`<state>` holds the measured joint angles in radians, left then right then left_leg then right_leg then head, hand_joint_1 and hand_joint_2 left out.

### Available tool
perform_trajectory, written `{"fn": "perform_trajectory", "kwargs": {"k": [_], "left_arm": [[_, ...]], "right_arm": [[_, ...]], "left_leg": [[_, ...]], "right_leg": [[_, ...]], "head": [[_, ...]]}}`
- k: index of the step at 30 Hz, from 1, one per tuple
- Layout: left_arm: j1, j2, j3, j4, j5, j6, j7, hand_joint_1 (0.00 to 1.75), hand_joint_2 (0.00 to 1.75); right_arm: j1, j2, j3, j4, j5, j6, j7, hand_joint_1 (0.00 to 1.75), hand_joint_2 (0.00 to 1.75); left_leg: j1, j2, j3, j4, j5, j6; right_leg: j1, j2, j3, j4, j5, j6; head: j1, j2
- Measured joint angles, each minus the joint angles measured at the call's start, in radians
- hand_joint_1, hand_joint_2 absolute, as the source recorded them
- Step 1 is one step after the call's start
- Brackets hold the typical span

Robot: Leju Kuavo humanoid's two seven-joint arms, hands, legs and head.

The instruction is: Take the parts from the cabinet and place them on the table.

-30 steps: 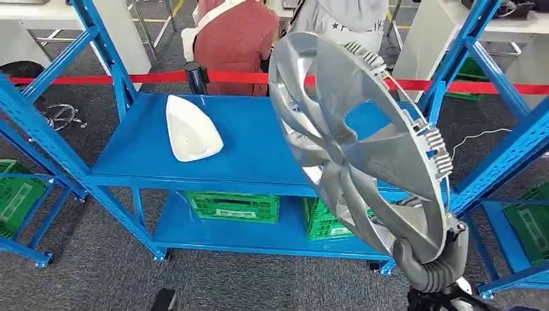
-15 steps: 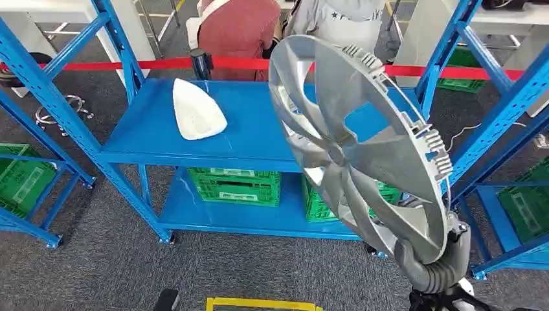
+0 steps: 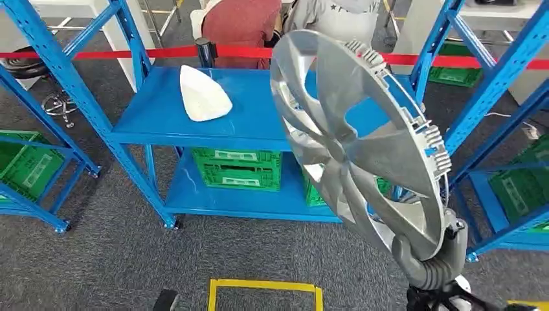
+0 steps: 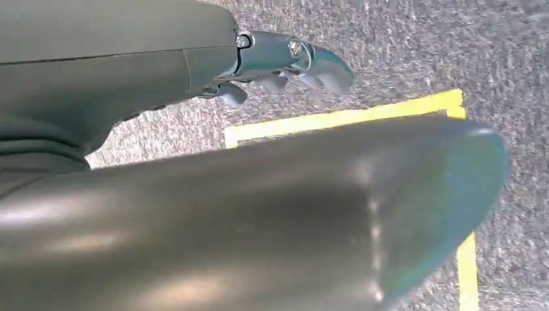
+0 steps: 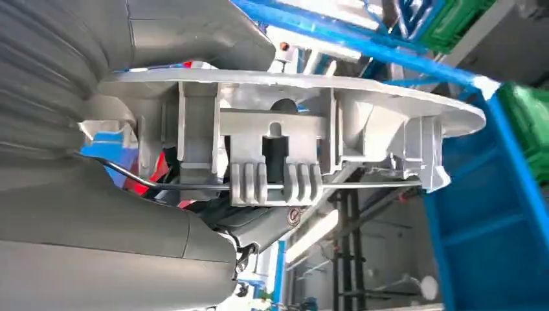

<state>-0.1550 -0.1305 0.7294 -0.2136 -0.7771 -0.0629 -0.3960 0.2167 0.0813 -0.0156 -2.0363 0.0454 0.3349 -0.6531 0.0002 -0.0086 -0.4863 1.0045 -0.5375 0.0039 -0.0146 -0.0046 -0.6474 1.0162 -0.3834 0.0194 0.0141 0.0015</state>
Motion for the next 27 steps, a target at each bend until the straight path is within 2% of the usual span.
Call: {"fn": "perform_trajectory", "kwargs": {"k": [1, 2, 3, 4, 5, 6, 7, 8, 9, 10, 11, 12, 14, 15, 16, 17, 18, 19, 20, 21, 22, 23, 24, 25, 26, 27], "left_arm": [[-0.003, -0.001, 0.0, 0.0, 0.0, 0.0, 0.0, 0.0, 0.0], [-0.004, -0.001, 0.0, 0.0, 0.0, 0.0, 0.0, 0.0, 0.0], [-0.004, -0.001, 0.0, 0.0, 0.0, 0.0, -0.001, 0.0, 0.0], [-0.002, -0.002, 0.0, 0.0, 0.0, 0.0, -0.001, 0.0, 0.0], [-0.002, -0.002, 0.0, 0.001, 0.0, 0.0, -0.001, 0.0, 0.0], [-0.002, -0.002, 0.0, 0.001, 0.0, 0.0, -0.001, 0.0, 0.0], [-0.001, -0.002, 0.0, 0.001, 0.0, 0.0, -0.001, 0.0, 0.0], [-0.001, -0.002, 0.0, 0.001, 0.0, 0.0, -0.001, 0.0, 0.0], [-0.002, -0.002, 0.0, 0.001, 0.0, -0.001, -0.002, 0.0, 0.0], [-0.002, -0.003, 0.0, 0.001, 0.0, -0.001, -0.002, 0.0, 0.0], [-0.002, -0.005, 0.0, 0.001, 0.0, -0.001, -0.002, 0.0, 0.0], [-0.002, -0.005, 0.0, 0.001, 0.0, -0.001, -0.003, 0.0, 0.0], [-0.003, -0.005, 0.0, 0.001, 0.0, -0.001, -0.005, 0.0, 0.0], [-0.001, -0.006, 0.0, 0.001, 0.0, -0.001, -0.005, 0.0, 0.0], [0.001, -0.003, 0.0, 0.001, 0.001, -0.001, -0.005, 0.0, 0.0], [0.002, -0.003, 0.0, 0.001, 0.002, -0.001, -0.005, 0.0, 0.0], [0.002, -0.003, 0.0, 0.001, 0.002, -0.001, -0.005, 0.0, 0.0], [0.002, -0.003, 0.0, 0.001, 0.002, -0.001, -0.005, 0.0, 0.0], [0.002, -0.003, 0.0, 0.001, 0.002, -0.001, -0.005, 0.0, 0.0], [0.003, -0.003, 0.0, 0.001, 0.002, -0.001, -0.006, 0.0, 0.0], [0.005, -0.003, 0.0, 0.001, 0.003, -0.001, -0.007, 0.0, 0.0], [0.005, -0.002, 0.0, 0.001, 0.006, -0.001, -0.01, 0.0, 0.0], [0.005, -0.002, 0.0, 0.001, 0.009, -0.001, -0.013, 0.0, 0.0], [0.005, -0.001, 0.0, 0.0, 0.011, -0.001, -0.015, 0.0, 0.0], [0.004, 0.0, 0.0, 0.0, 0.013, -0.001, -0.017, 0.0, 0.0], [0.003, 0.0, 0.0, -0.001, 0.015, -0.001, -0.019, 0.0, 0.0]], "right_arm": [[0.001, 0.0, 0.0, 0.0, 0.0, 0.0, 0.0, 1.75, 1.75], [0.002, 0.0, 0.0, 0.0, 0.002, -0.001, 0.0, 1.75, 1.75], [0.002, 0.0, 0.001, 0.0, 0.006, -0.002, 0.0, 1.75, 1.75], [0.002, 0.0, 0.002, 0.0, 0.008, -0.002, 0.0, 1.75, 1.75], [0.002, 0.0, 0.002, 0.0, 0.008, -0.002, 0.0, 1.75, 1.75], [0.003, 0.0, 0.002, 0.002, 0.008, -0.004, 0.0, 1.75, 1.75], [0.003, 0.0, 0.002, 0.002, 0.009, -0.007, 0.0, 1.75, 1.75], [0.003, 0.0, 0.002, 0.002, 0.01, -0.01, 0.0, 1.75, 1.75], [0.002, 0.0, 0.002, 0.002, 0.01, -0.011, 0.0, 1.75, 1.75], [0.0, 0.0, 0.002, 0.002, 0.011, -0.012, 0.0, 1.75, 1.75], [-0.004, 0.0, 0.002, 0.002, 0.011, -0.012, 0.0, 1.75, 1.75], [-0.003, 0.0, 0.002, 0.002, 0.01, -0.012, 0.0, 1.75, 1.75], [0.001, 0.0, 0.002, 0.002, 0.006, -0.008, 0.0, 1.75, 1.75], [0.002, 0.0, 0.002, 0.002, 0.003, -0.008, 0.0, 1.75, 1.75], [0.003, 0.001, 0.002, 0.002, -0.001, -0.005, 0.0, 1.75, 1.75], [0.003, 0.001, 0.002, 0.002, -0.003, 0.0, 0.0, 1.75, 1.75], [0.003, 0.001, 0.002, 0.002, -0.004, 0.003, 0.0, 1.75, 1.75], [0.004, 0.002, 0.002, 0.002, -0.004, 0.004, 0.0, 1.75, 1.75], [0.004, 0.001, 0.002, 0.002, -0.006, 0.006, 0.0, 1.75, 1.75], [0.004, 0.001, 0.002, 0.003, -0.009, 0.009, 0.0, 1.75, 1.75], [0.004, 0.001, 0.002, 0.005, -0.011, 0.01, 0.0, 1.75, 1.75], [0.004, 0.001, 0.002, 0.007, -0.011, 0.013, 0.0, 1.75, 1.75], [0.004, 0.001, 0.002, 0.009, -0.011, 0.018, 0.0, 1.75, 1.75], [0.003, 0.001, 0.002, 0.01, -0.01, 0.019, 0.0, 1.75, 1.75], [0.001, 0.001, 0.003, 0.011, -0.01, 0.021, 0.0, 1.75, 1.75], [-0.002, 0.001, 0.003, 0.011, -0.01, 0.021, 0.0, 1.75, 1.75]], "left_leg": [[0.005, 0.008, -0.011, -0.002, 0.012, 0.012], [0.005, 0.008, -0.026, -0.002, 0.023, 0.02], [0.005, 0.008, -0.039, -0.002, 0.035, 0.023], [0.003, 0.009, -0.056, -0.001, 0.048, 0.024], [0.001, 0.01, -0.071, 0.001, 0.061, 0.025], [0.0, 0.01, -0.089, 0.004, 0.072, 0.025], [-0.001, 0.01, -0.106, 0.008, 0.083, 0.023], [-0.001, 0.01, -0.122, 0.013, 0.091, 0.021], [-0.002, 0.01, -0.137, 0.019, 0.098, 0.019], [-0.002, 0.01, -0.149, 0.025, 0.106, 0.016], [-0.004, 0.01, -0.157, 0.03, 0.112, 0.011], [-0.004, 0.009, -0.159, 0.03, 0.121, 0.004], [0.0, 0.009, -0.158, 0.023, 0.138, -0.009], [-0.001, 0.009, -0.158, 0.017, 0.148, -0.016], [0.001, 0.008, -0.164, 0.022, 0.145, -0.022], [0.0, 0.006, -0.178, 0.049, 0.097, -0.025], [0.002, 0.006, -0.195, 0.105, 0.033, -0.028], [0.004, 0.006, -0.213, 0.176, -0.025, -0.034], [0.005, 0.006, -0.23, 0.252, -0.067, -0.038], [0.006, 0.006, -0.236, 0.306, -0.078, -0.041], [0.007, 0.007, -0.223, 0.321, -0.058, -0.043], [0.009, 0.007, -0.191, 0.296, -0.023, -0.043], [0.009, 0.007, -0.139, 0.234, 0.012, -0.041], [0.01, 0.007, -0.075, 0.15, 0.027, -0.038], [0.009, 0.007, -0.009, 0.056, 0.005, -0.034], [0.004, 0.005, 0.028, -0.017, -0.022, -0.027]], "right_leg": [[-0.006, 0.003, -0.009, 0.012, -0.016, 0.003], [-0.004, 0.004, -0.027, 0.045, -0.07, 0.004], [-0.003, 0.004, -0.046, 0.105, -0.134, 0.006], [-0.003, 0.004, -0.068, 0.189, -0.194, 0.009], [-0.003, 0.004, -0.082, 0.261, -0.227, 0.011], [-0.003, 0.004, -0.083, 0.305, -0.228, 0.011], [-0.003, 0.004, -0.065, 0.306, -0.203, 0.009], [-0.002, 0.004, -0.028, 0.27, -0.169, 0.006], [0.0, 0.004, 0.03, 0.2, -0.137, 0.001], [0.002, 0.004, 0.106, 0.101, -0.128, -0.007], [0.007, 0.004, 0.155, 0.017, -0.174, -0.016], [0.011, 0.004, 0.167, -0.002, -0.176, -0.015], [0.016, 0.004, 0.155, -0.004, -0.168, -0.024], [0.016, 0.004, 0.152, -0.008, -0.157, -0.032], [0.005, -0.001, 0.141, -0.016, -0.14, -0.04], [0.005, -0.001, 0.127, -0.017, -0.129, -0.05], [0.005, -0.001, 0.114, -0.017, -0.117, -0.054], [0.005, -0.002, 0.1, -0.016, -0.106, -0.054], [0.005, -0.002, 0.085, -0.015, -0.094, -0.053], [0.005, -0.002, 0.07, -0.014, -0.084, -0.052], [0.005, -0.003, 0.053, -0.012, -0.072, -0.05], [0.005, -0.004, 0.038, -0.011, -0.062, -0.047], [0.005, -0.004, 0.025, -0.009, -0.051, -0.044], [0.005, -0.004, 0.017, -0.007, -0.042, -0.04], [0.005, -0.004, 0.011, -0.003, -0.035, -0.035], [0.009, -0.005, 0.003, 0.002, -0.028, -0.028]], "head": [[0.0, 0.0], [0.004, 0.0], [0.008, 0.0], [0.009, 0.0], [0.01, 0.0], [0.01, 0.0], [0.011, 0.0], [0.011, 0.0], [0.011, 0.0], [0.011, 0.0], [0.011, 0.0], [0.009, 0.0], [0.012, 0.0], [0.013, 0.0], [0.013, 0.0], [0.01, 0.0], [0.003, 0.0], [0.001, 0.0], [0.001, 0.0], [0.001, 0.0], [0.0, 0.0], [0.0, 0.0], [-0.001, 0.0], [-0.001, 0.0], [-0.002, 0.0], [-0.003, 0.0]]}}
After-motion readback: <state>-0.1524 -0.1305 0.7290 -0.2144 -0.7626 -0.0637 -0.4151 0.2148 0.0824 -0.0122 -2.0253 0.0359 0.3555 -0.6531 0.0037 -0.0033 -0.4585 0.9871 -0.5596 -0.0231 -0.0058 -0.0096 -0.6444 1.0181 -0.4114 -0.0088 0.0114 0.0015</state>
